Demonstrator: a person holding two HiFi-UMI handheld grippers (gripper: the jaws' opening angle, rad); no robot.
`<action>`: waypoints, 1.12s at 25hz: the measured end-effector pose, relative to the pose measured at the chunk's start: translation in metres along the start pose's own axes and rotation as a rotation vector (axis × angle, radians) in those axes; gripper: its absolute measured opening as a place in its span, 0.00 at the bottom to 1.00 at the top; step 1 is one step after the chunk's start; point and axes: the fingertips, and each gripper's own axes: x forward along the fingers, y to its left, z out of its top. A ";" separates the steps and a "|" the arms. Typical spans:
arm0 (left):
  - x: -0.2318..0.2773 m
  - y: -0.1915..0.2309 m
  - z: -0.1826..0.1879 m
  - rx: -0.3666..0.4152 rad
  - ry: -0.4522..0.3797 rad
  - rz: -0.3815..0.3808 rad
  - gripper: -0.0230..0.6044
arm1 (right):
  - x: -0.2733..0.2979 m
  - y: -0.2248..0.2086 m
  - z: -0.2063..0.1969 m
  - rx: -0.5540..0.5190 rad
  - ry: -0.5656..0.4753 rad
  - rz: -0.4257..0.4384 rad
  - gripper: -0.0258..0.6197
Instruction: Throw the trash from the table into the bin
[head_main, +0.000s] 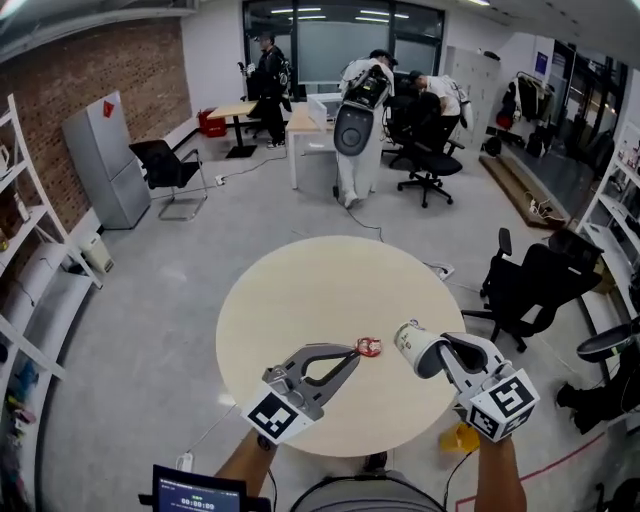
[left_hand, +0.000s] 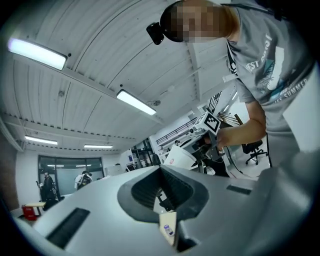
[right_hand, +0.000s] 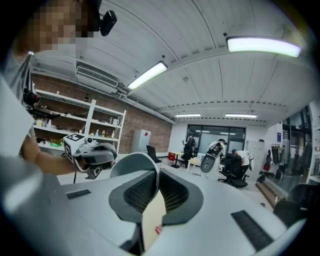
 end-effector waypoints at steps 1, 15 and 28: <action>0.008 -0.004 0.006 0.014 -0.020 -0.022 0.10 | -0.011 -0.004 0.001 -0.001 -0.006 -0.019 0.09; 0.117 -0.093 0.047 0.086 -0.116 -0.295 0.10 | -0.179 -0.065 -0.011 0.102 -0.030 -0.279 0.09; 0.297 -0.245 0.048 0.080 -0.083 -0.550 0.10 | -0.375 -0.172 -0.091 0.217 -0.025 -0.507 0.09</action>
